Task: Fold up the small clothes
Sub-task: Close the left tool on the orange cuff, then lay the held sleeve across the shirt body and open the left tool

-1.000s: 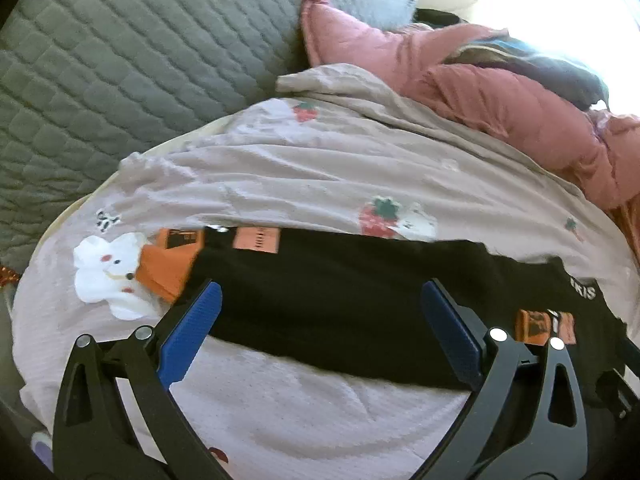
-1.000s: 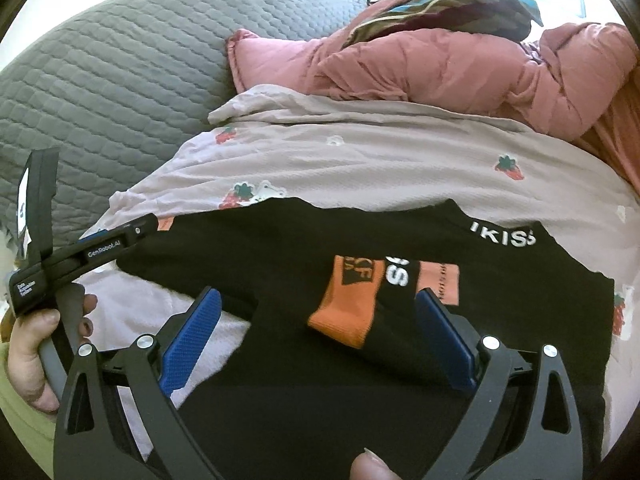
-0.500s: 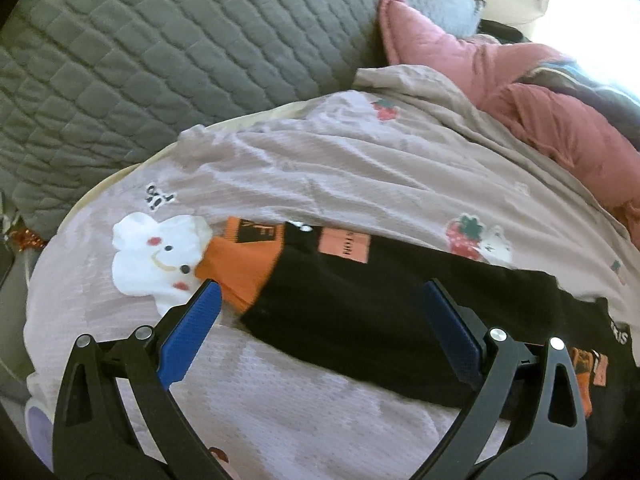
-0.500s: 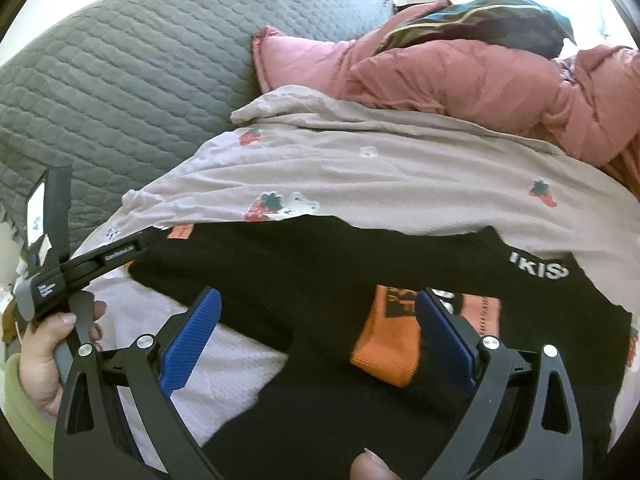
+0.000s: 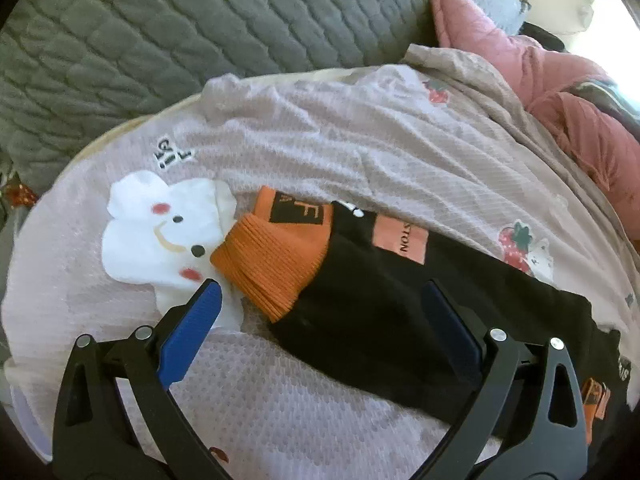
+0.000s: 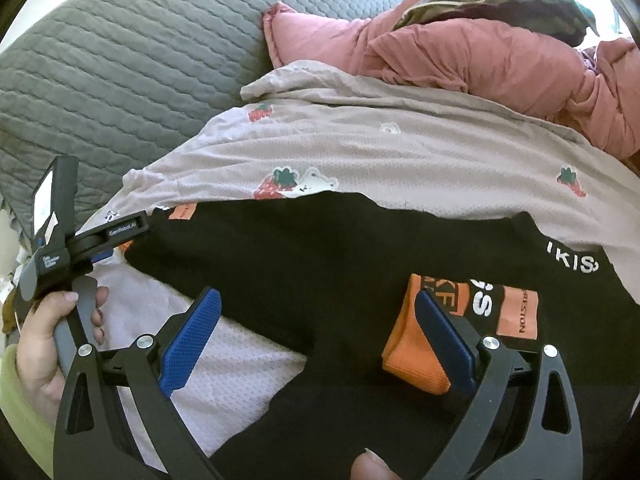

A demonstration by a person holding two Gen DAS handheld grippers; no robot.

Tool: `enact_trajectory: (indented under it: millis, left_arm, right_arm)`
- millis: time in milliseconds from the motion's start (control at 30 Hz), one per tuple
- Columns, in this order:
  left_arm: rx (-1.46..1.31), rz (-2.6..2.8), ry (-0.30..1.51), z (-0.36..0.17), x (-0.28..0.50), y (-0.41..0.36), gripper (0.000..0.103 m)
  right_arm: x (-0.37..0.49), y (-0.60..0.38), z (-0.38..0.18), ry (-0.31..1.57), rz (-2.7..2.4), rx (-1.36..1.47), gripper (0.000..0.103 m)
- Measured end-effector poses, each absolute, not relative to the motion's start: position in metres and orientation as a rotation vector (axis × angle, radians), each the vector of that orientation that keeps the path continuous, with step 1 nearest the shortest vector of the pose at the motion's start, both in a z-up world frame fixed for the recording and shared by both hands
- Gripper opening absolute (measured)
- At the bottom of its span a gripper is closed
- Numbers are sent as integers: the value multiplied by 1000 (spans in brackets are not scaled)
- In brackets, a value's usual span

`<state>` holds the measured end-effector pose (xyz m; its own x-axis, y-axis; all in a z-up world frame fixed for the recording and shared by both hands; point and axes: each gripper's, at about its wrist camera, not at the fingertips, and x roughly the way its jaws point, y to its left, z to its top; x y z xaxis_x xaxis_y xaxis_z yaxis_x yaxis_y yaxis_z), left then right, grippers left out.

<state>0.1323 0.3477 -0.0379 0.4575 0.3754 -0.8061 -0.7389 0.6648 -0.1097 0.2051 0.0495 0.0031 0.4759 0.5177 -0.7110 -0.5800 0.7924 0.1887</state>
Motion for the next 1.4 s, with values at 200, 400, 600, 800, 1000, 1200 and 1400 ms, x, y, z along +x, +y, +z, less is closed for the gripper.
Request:
enact_trajectory:
  millis: [200,400,600,800,1000,1200,1400]
  left_arm:
    - [-540,715,805,-46,141,357,93]
    - [-545,726,783,-50,144,360,53]
    - [-556,638,744,-38,142,353,20]
    - [-587,455,669,-15,141,332,17]
    - [-513,306,598,10,145,289,16]
    - [-436,130,554,31,148,238,16]
    - [-375,1,535,38,149,198,16]
  right_arm:
    - [208,36,-1,846,650,-55,97]
    - [211,19,-2,852,624,-30,97]
    - [208,-1,-4,856,593,11,97]
    - [201,-27,-6,858,561,42,97]
    - [197,-59,-8,866,520,67,97]
    - [194,-86,-13,883,462,84,97]
    - [190,-113,-9,877,409,101,97]
